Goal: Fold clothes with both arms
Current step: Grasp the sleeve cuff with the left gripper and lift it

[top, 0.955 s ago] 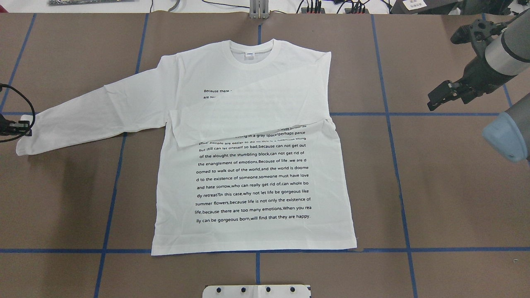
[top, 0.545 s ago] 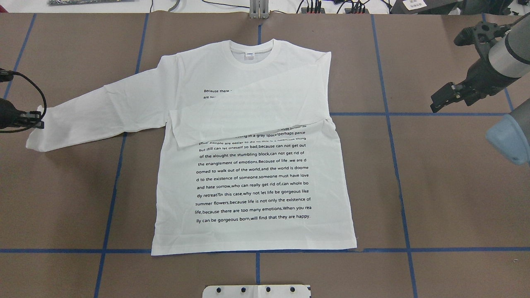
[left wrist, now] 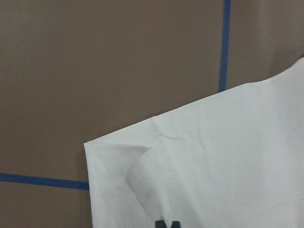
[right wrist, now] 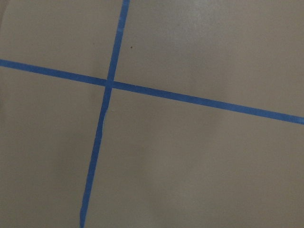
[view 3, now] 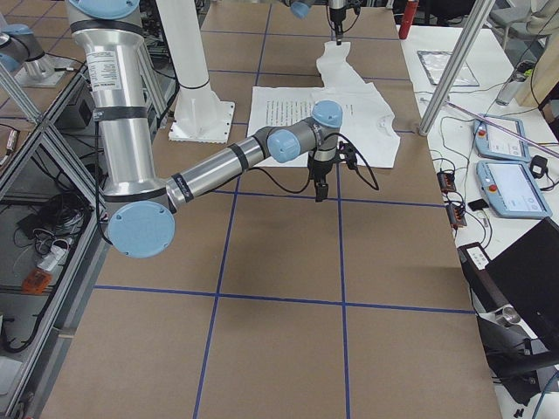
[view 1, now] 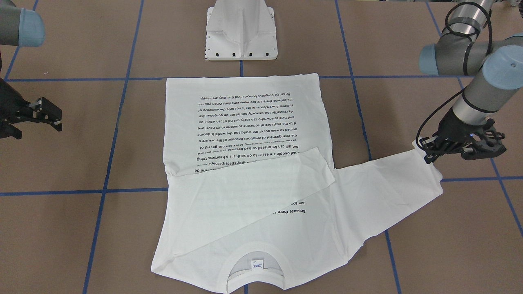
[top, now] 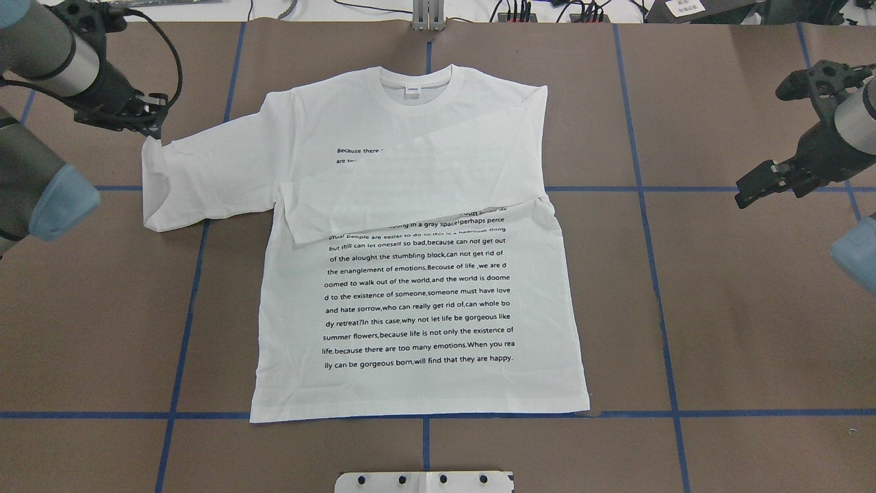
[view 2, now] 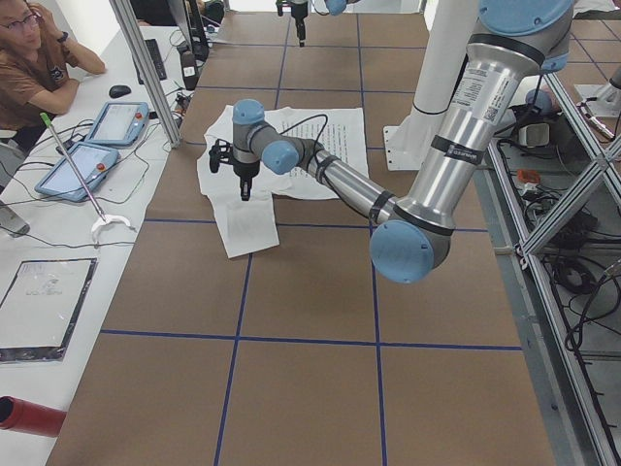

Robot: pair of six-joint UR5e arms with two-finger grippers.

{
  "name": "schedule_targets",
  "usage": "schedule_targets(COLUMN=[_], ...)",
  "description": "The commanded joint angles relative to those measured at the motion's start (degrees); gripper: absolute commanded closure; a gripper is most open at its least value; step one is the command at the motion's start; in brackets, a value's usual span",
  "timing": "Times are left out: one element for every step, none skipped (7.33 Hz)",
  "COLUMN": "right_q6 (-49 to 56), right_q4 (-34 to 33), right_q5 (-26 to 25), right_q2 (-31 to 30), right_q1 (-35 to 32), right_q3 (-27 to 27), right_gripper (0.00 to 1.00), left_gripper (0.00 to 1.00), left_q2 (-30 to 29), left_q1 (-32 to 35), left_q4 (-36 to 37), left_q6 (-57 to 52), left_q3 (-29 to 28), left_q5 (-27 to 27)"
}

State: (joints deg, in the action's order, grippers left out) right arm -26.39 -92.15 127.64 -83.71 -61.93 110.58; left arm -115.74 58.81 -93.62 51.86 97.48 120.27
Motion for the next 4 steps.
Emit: schedule_targets(right_q6=[0.03,0.03,0.03,0.03], right_q4=[0.04,0.04,0.04,0.04], right_q5=[-0.20,-0.28,-0.28,-0.37], right_q2=[-0.40,-0.32,-0.31,-0.31], right_q1=[0.06,0.06,0.06,0.06], right_q3=[-0.11,-0.37,-0.54,-0.63], right_gripper=[0.00,0.00,0.00,0.00], left_gripper=[1.00,1.00,1.00,1.00], left_q2=[-8.78,-11.68,-15.97,-19.32], left_q1=[0.16,0.51,0.60,0.69], left_q4=[6.34,5.99,6.16,5.73], left_q6=[2.35,5.15,8.05,13.04], left_q3=[0.61,0.78,0.87,0.96], left_q5=[4.69,7.76,8.40,12.23])
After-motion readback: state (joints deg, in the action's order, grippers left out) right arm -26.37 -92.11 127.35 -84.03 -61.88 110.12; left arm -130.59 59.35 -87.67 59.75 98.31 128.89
